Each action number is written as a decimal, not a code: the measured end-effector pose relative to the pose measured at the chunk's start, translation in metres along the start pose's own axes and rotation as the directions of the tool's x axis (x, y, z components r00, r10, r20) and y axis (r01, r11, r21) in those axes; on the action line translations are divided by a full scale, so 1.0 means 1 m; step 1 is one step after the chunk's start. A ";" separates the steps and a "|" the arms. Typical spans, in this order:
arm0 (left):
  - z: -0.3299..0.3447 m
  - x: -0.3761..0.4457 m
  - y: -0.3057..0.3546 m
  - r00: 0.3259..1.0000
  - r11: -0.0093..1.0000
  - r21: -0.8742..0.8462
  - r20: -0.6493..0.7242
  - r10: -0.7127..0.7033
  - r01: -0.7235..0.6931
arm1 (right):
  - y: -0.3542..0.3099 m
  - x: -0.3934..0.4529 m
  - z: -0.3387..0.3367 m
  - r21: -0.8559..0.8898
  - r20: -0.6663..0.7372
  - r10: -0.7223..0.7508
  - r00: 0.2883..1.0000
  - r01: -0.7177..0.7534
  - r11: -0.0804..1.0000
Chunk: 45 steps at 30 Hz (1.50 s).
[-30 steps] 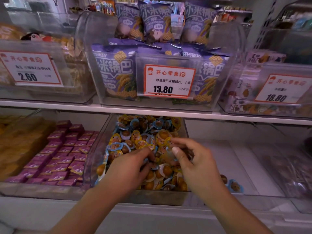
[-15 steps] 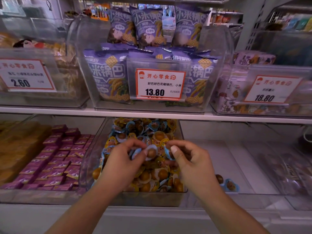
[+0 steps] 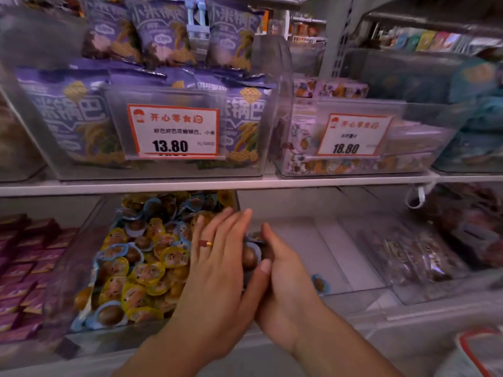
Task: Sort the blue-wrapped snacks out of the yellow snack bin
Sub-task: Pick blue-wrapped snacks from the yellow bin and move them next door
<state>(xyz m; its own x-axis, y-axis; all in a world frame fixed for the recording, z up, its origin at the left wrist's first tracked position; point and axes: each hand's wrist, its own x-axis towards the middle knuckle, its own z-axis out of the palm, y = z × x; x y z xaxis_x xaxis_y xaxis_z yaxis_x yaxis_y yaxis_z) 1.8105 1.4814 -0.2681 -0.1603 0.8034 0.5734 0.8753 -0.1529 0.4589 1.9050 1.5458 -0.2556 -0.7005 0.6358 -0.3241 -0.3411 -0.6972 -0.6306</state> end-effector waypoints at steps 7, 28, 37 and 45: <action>0.013 0.019 0.019 0.959 0.987 -0.044 0.235 0.160 -0.154 | -0.022 -0.014 -0.024 -0.227 -0.003 -0.123 0.992 0.119 0.967; -0.015 0.016 -0.106 0.923 0.894 0.443 0.312 -0.227 0.070 | -0.028 0.058 -0.047 -0.934 0.275 -0.646 0.712 0.358 -0.004; -0.045 -0.002 -0.108 0.941 0.959 0.252 0.272 -0.202 0.133 | -0.027 0.129 0.050 -0.813 0.448 -0.300 0.842 0.245 -0.528; -0.060 -0.023 -0.135 0.932 0.886 0.375 0.125 -0.341 0.274 | -0.007 0.185 0.059 -0.746 0.313 -0.096 0.945 0.182 -0.640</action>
<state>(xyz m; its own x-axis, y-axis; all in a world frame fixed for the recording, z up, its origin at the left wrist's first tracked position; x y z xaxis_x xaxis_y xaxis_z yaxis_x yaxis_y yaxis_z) 1.6690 1.4489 -0.3021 -0.3908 0.8727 0.2926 0.9023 0.3003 0.3094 1.7409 1.6493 -0.2695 -0.8255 0.5638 -0.0250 0.5583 0.8095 -0.1816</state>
